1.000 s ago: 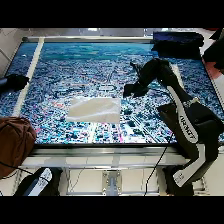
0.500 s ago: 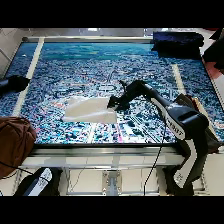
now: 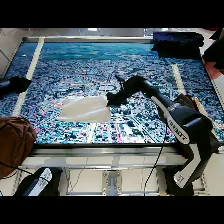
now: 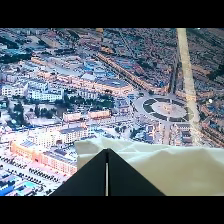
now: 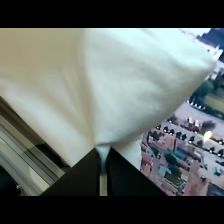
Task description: Fold the shirts.
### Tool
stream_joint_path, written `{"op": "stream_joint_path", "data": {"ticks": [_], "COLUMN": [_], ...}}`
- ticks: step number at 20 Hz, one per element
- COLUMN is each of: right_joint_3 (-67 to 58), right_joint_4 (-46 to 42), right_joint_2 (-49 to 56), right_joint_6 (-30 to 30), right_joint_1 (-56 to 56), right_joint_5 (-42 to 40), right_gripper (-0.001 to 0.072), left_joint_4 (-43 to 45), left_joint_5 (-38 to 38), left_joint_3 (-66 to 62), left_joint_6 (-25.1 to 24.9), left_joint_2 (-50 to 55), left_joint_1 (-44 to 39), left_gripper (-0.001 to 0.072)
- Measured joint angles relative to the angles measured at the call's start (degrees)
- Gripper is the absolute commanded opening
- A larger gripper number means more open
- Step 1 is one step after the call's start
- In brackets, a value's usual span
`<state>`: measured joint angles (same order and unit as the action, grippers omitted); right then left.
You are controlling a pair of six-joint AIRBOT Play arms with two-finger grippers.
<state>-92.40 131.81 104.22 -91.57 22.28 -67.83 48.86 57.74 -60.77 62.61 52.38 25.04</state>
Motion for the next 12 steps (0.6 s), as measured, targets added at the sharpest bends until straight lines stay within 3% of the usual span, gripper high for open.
{"op": "stream_joint_path", "data": {"ticks": [9,12], "right_joint_3": [-12.1,-11.8], "right_joint_4": [-21.8,-28.8], "right_joint_2": [-21.2,-29.3], "right_joint_6": [5.7,6.6], "right_joint_1": [-20.4,-30.6], "right_joint_5": [-25.9,-29.6], "right_gripper": [0.0008,0.0007], "left_joint_4": [0.0,0.0], "left_joint_5": [0.3,0.3], "left_joint_3": [0.0,0.0], "left_joint_6": [0.0,0.0], "left_joint_2": [0.0,0.0], "left_joint_1": [0.0,0.0], "left_gripper": [0.0011,0.0011]}}
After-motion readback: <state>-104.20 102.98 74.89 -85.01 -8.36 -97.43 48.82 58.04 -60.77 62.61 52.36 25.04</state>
